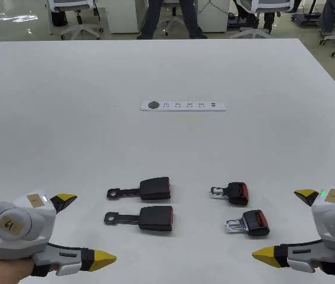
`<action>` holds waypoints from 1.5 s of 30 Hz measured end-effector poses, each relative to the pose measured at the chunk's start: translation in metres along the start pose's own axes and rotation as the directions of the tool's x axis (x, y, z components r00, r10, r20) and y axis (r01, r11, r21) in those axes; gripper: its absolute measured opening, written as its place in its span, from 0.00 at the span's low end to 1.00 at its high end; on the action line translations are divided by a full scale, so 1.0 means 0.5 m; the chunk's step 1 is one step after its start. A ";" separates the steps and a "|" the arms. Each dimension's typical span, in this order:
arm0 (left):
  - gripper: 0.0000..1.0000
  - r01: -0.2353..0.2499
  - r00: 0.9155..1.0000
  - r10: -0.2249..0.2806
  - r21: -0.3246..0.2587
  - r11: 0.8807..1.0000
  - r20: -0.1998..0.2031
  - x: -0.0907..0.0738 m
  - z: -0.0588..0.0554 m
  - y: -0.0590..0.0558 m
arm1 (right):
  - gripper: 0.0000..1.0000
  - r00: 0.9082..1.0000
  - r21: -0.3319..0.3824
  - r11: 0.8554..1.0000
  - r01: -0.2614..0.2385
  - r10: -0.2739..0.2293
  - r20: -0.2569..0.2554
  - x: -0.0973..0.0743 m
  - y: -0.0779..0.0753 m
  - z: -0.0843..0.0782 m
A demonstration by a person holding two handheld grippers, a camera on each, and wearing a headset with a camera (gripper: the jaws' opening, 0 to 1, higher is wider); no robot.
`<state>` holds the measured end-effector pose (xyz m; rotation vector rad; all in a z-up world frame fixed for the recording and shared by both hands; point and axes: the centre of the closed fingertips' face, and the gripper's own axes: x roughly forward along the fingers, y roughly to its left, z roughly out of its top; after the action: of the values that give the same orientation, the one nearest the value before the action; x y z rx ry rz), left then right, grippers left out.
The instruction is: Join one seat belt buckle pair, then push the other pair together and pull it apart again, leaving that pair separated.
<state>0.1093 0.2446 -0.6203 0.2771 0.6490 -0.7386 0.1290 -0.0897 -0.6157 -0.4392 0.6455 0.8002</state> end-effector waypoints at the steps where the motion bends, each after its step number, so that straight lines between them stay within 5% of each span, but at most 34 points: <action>1: 1.00 0.001 1.000 -0.001 0.000 1.000 0.000 0.000 0.000 -0.001 | 0.99 1.000 -0.001 1.000 0.000 0.000 0.000 0.000 0.000 0.000; 45: 0.99 -0.001 1.000 0.001 -0.004 1.000 0.002 -0.001 0.002 -0.008 | 0.96 1.000 0.013 1.000 0.000 0.000 -0.005 0.004 0.008 -0.008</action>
<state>0.1065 0.2413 -0.6190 0.2728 0.6489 -0.7361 0.1257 -0.0887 -0.6205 -0.4298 0.6549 0.7948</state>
